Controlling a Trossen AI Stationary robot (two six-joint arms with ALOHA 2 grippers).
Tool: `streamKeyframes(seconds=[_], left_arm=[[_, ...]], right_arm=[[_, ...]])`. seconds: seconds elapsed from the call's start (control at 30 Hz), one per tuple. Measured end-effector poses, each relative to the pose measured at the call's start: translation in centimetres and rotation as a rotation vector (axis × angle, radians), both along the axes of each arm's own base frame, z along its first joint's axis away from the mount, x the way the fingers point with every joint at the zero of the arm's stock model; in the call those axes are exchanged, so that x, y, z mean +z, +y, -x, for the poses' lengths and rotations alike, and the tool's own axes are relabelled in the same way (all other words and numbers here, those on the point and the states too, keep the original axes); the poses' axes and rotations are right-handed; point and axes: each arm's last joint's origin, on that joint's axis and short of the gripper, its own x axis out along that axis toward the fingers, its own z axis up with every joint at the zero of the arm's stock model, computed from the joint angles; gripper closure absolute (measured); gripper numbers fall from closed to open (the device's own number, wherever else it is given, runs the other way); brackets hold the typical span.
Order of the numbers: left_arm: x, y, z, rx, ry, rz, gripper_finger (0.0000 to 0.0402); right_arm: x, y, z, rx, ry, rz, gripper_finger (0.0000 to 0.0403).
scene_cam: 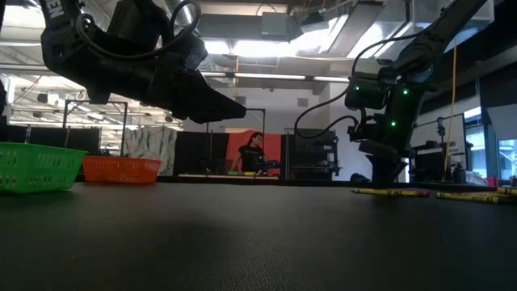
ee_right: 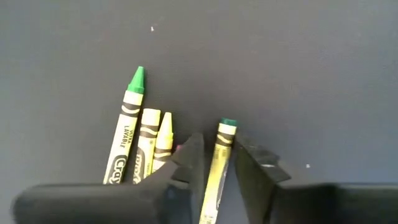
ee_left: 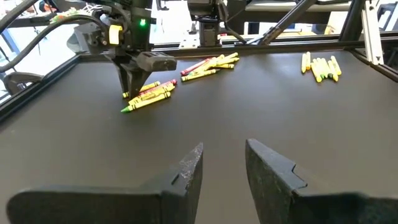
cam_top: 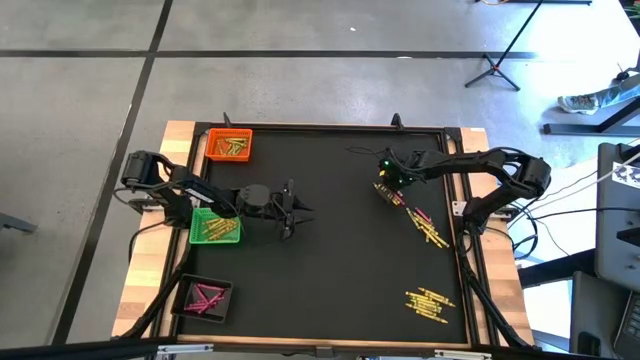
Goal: Sort crayons
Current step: Put the green crayon into the orange bin
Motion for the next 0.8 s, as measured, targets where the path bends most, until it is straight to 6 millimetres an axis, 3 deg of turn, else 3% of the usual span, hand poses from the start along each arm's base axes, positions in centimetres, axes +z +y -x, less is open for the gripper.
streamKeyframes(seconds=[0.27, 0.57, 0.8], left_arm=[[0.0, 0.0, 0.0, 0.0, 0.0, 0.0, 0.0297], [0.0, 0.0, 0.0, 0.0, 0.001, 0.002, 0.0297], [-0.1, 0.0, 0.0, 0.006, 0.014, 0.025, 0.0297]], right_arm=[[-0.1, 0.0, 0.0, 0.04, 0.014, 0.005, 0.0394], [1.4, 0.5, -0.4, 0.09, 0.014, 0.074, 0.0383], [4.9, 3.7, -1.6, 0.184, -0.117, 0.182, 0.0391]])
